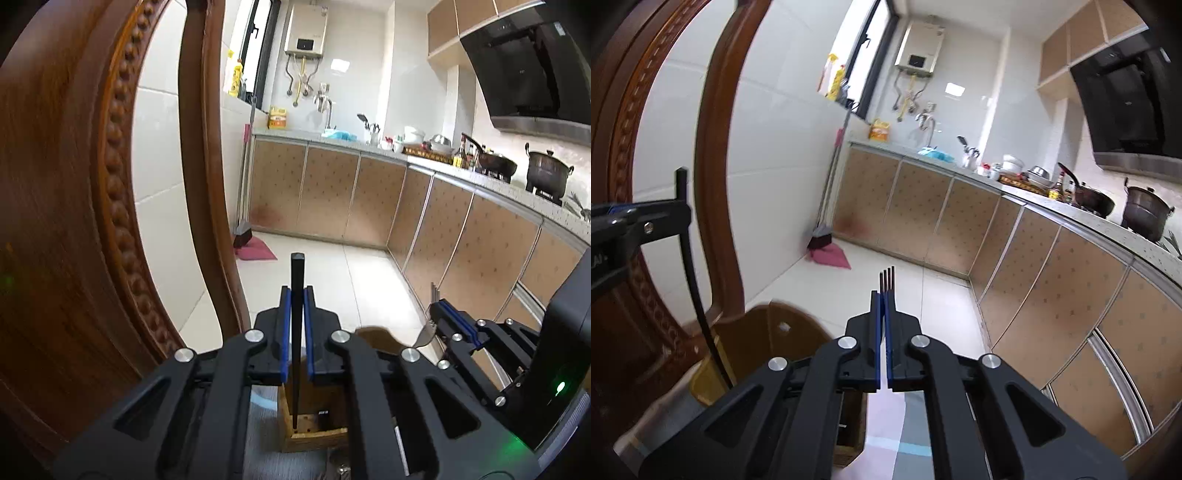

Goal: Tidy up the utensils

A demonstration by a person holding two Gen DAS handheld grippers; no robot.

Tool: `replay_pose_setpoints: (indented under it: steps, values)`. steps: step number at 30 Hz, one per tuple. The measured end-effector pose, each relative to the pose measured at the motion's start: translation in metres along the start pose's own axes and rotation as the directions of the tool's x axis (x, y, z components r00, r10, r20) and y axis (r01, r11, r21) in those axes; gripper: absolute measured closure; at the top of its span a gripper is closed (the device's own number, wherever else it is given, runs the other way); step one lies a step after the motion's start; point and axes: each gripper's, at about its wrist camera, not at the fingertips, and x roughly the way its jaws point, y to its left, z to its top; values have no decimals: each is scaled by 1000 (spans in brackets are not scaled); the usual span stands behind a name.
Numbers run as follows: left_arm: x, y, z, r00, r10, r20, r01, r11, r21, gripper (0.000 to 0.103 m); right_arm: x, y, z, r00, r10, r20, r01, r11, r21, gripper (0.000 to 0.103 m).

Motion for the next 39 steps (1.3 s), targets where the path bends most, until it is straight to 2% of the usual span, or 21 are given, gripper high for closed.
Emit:
replay_pose_setpoints:
  steps: [2, 6, 7, 9, 11, 12, 14, 17, 20, 21, 22, 24, 25, 28, 29, 30, 32, 33, 36, 37, 39]
  values:
    - [4, 0, -4, 1000, -3, -17, 3, 1000, 0, 96, -2, 2, -2, 1000, 0, -6, -1, 1000, -13, 99]
    - [-1, 0, -7, 1000, -10, -25, 10, 1000, -1, 92, -18, -7, -2, 999, 34, -4, -34, 999, 19, 67]
    - [-6, 1, -10, 1000, -13, -24, 13, 1000, -2, 89, -25, -11, -2, 999, 40, -2, -40, 999, 32, 63]
    - [-16, 3, -12, 1000, -12, -21, 12, 1000, -4, 71, -39, -22, -3, 999, 49, -4, -49, 997, 61, 62]
    - [-34, 7, -21, 999, -30, -27, 30, 1000, -7, 60, -61, -39, -7, 999, 53, -6, -52, 994, 101, 58]
    - [-43, 8, -27, 998, -49, -34, 49, 999, 1, 59, -70, -46, -12, 999, 45, -15, -44, 993, 109, 51]
    - [-60, 1, -50, 995, -74, -66, 79, 994, 79, 55, -90, -56, -30, 999, 5, -47, -1, 996, 89, 45]
    - [-56, -16, -103, 985, -31, -168, 71, 968, 242, 55, -96, -57, -68, 987, -8, -160, 17, 998, 57, 45]
    - [-21, -17, -152, 933, -52, -357, 143, 962, 234, 74, -74, -49, -106, 939, 88, -334, -62, 994, 89, 52]
    - [-13, -12, -164, 914, -71, -399, 165, 965, 205, 76, -65, -45, -116, 918, 109, -382, -73, 991, 108, 61]
    - [-2, -8, -176, 882, -116, -456, 206, 967, 153, 76, -54, -41, -126, 890, 148, -432, -94, 985, 144, 65]
    - [10, -4, -193, 843, -157, -515, 245, 963, 108, 76, -36, -37, -138, 838, 253, -484, -147, 958, 247, 68]
    - [13, -4, -199, 830, -160, -534, 255, 961, 109, 76, -22, -34, -146, 796, 314, -517, -165, 935, 314, 68]
    - [18, -7, -211, 807, -170, -565, 283, 952, 118, 76, 8, -20, -160, 710, 411, -571, -175, 889, 423, 68]
    - [22, -8, -214, 802, -169, -573, 285, 951, 119, 76, 8, -20, -160, 710, 411, -571, -175, 889, 423, 68]
    - [25, -9, -214, 797, -166, -581, 285, 951, 119, 76, 16, -14, -165, 684, 429, -590, -167, 880, 446, 70]
    - [25, -9, -224, 785, -160, -599, 282, 953, 115, 77, 25, -8, -171, 661, 458, -594, -157, 859, 487, 78]
    - [27, -9, -227, 780, -159, -605, 280, 954, 111, 82, 25, -8, -172, 661, 475, -581, -160, 846, 509, 88]
    - [28, -7, -227, 777, -170, -606, 284, 954, 96, 90, 24, -6, -170, 658, 493, -569, -166, 832, 528, 92]
    - [27, -7, -224, 777, -171, -606, 283, 955, 93, 90, 22, -6, -170, 661, 492, -567, -169, 834, 526, 102]
    - [28, -5, -221, 777, -163, -608, 264, 961, 80, 90, 16, -4, -170, 672, 443, -594, -159, 869, 468, 102]
